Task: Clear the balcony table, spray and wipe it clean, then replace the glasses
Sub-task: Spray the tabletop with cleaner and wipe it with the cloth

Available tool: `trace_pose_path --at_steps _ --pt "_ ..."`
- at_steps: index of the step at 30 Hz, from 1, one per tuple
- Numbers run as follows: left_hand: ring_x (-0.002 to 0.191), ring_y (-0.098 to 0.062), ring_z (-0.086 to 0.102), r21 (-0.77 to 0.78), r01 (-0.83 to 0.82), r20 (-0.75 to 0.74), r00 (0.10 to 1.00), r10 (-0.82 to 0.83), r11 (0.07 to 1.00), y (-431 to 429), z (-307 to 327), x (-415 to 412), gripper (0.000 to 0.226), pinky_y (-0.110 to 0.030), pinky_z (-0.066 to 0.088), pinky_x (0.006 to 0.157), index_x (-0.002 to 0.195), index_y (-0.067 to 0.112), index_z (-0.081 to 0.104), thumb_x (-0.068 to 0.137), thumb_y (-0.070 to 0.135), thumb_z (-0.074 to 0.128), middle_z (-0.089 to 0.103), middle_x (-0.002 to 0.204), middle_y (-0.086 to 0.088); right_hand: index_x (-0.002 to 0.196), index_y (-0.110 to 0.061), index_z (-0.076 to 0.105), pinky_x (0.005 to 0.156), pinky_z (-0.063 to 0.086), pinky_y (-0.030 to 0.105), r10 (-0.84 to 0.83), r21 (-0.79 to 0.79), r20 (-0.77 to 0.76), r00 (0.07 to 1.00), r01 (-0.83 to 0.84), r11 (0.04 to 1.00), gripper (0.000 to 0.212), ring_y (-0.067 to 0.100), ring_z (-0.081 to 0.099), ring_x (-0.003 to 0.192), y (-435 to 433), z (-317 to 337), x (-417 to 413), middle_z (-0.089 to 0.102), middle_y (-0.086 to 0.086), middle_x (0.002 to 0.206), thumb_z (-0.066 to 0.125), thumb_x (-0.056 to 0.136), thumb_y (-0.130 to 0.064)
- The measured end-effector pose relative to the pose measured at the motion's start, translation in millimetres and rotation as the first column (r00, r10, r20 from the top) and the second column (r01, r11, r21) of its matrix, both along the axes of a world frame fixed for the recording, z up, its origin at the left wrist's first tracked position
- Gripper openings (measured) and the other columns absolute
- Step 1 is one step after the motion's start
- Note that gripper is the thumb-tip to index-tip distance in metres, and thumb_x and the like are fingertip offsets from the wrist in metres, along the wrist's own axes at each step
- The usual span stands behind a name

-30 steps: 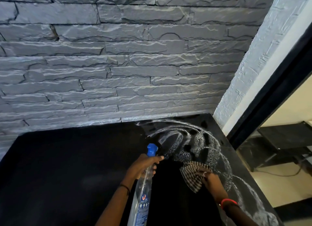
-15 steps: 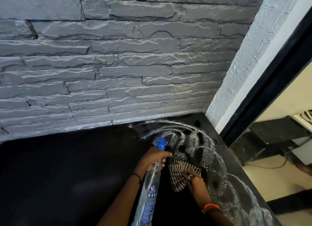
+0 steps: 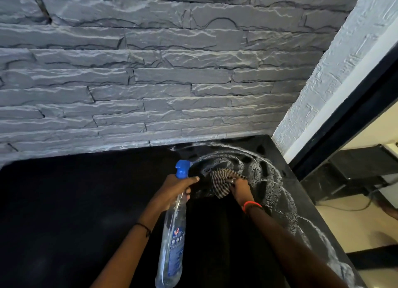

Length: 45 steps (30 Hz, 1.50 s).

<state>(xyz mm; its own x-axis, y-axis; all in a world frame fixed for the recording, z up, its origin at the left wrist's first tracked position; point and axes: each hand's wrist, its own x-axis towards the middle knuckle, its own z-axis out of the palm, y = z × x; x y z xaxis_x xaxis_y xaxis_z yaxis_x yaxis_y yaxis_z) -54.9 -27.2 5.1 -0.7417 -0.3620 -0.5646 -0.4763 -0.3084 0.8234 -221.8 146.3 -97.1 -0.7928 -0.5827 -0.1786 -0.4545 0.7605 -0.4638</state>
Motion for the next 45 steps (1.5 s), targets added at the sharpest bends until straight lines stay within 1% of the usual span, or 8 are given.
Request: trace_pose_path --at_steps 4,7,14,21,28,35,41,45 --pt "0.042 -0.013 0.049 -0.034 0.003 -0.003 1.0 -0.003 0.999 -20 3 9 0.022 -0.023 0.042 0.043 0.081 0.013 0.052 0.083 0.022 0.072 0.05 0.05 0.0 0.114 -0.005 0.065 0.103 0.037 0.032 0.078 0.019 0.009 0.997 -0.078 0.997 0.033 0.031 0.053 0.117 -54 -2 19 0.059 0.017 0.126 0.047 0.086 -0.001" --pt "0.043 -0.013 0.05 -0.039 0.013 0.01 1.0 -0.012 0.999 -29 2 11 0.022 -0.024 0.043 0.046 0.079 0.014 0.054 0.083 0.024 0.073 0.052 0.051 0.0 0.121 -0.003 0.059 0.109 0.022 0.018 0.191 -0.028 0.019 0.981 -0.19 0.981 0.036 0.027 0.042 0.129 -65 -1 54 0.049 0.013 0.138 0.047 0.088 0.001" --pt "0.045 -0.013 0.051 0.033 0.009 0.004 1.0 -0.01 0.999 -48 2 8 0.021 -0.023 0.046 0.047 0.091 0.01 0.056 0.083 0.024 0.071 0.051 0.054 0.0 0.128 -0.014 0.056 0.109 0.017 0.014 0.373 -0.08 0.058 0.926 -0.368 0.926 0.042 0.014 0.033 0.137 7 -19 91 0.039 0.0 0.146 0.046 0.088 -0.005" --pt "0.048 -0.013 0.053 0.02 -0.002 0.02 1.0 0.002 1.0 -66 -1 13 0.024 -0.024 0.048 0.051 0.093 0.009 0.056 0.083 0.026 0.071 0.053 0.055 0.0 0.113 -0.017 0.067 0.108 0.036 0.032 0.212 -0.043 0.042 0.976 -0.21 0.977 0.039 0.021 0.052 0.122 40 -19 21 0.058 0.004 0.13 0.053 0.08 -0.001" --pt "0.048 -0.013 0.052 0.055 -0.046 0.03 0.999 0.045 0.997 -76 -10 22 0.026 -0.024 0.048 0.05 0.094 0.009 0.056 0.082 0.024 0.072 0.053 0.054 0.0 0.112 -0.007 0.067 0.102 0.04 0.035 0.12 0.065 -0.059 0.991 -0.116 0.991 0.029 0.034 0.058 0.111 -58 -3 -44 0.062 0.02 0.121 0.053 0.086 -0.003" --pt "0.046 -0.013 0.052 0.039 -0.073 0.049 0.996 0.071 0.997 -81 -15 16 0.024 -0.025 0.047 0.048 0.091 0.01 0.055 0.083 0.025 0.072 0.054 0.051 0.002 0.119 -0.003 0.061 0.104 0.03 0.022 0.274 -0.015 -0.021 0.962 -0.274 0.962 0.039 0.029 0.05 0.122 -110 3 17 0.053 0.013 0.134 0.049 0.083 0.005" --pt "0.046 -0.012 0.052 0.073 -0.061 0.006 0.998 0.061 0.995 -86 -18 9 0.022 -0.023 0.047 0.048 0.09 0.011 0.055 0.083 0.024 0.071 0.053 0.053 0.001 0.127 -0.018 0.056 0.109 0.017 0.01 0.412 -0.052 -0.002 0.911 -0.411 0.91 0.043 0.009 0.036 0.134 -40 -27 45 0.043 -0.005 0.143 0.05 0.087 -0.003" --pt "0.048 -0.013 0.053 0.063 -0.034 -0.01 0.999 0.035 0.997 -90 -23 7 0.024 -0.024 0.047 0.051 0.094 0.009 0.055 0.083 0.025 0.071 0.054 0.054 0.001 0.121 -0.018 0.061 0.108 0.017 0.007 0.318 -0.049 0.022 0.948 -0.317 0.947 0.041 0.013 0.042 0.129 9 -24 20 0.046 -0.01 0.133 0.052 0.084 -0.005"
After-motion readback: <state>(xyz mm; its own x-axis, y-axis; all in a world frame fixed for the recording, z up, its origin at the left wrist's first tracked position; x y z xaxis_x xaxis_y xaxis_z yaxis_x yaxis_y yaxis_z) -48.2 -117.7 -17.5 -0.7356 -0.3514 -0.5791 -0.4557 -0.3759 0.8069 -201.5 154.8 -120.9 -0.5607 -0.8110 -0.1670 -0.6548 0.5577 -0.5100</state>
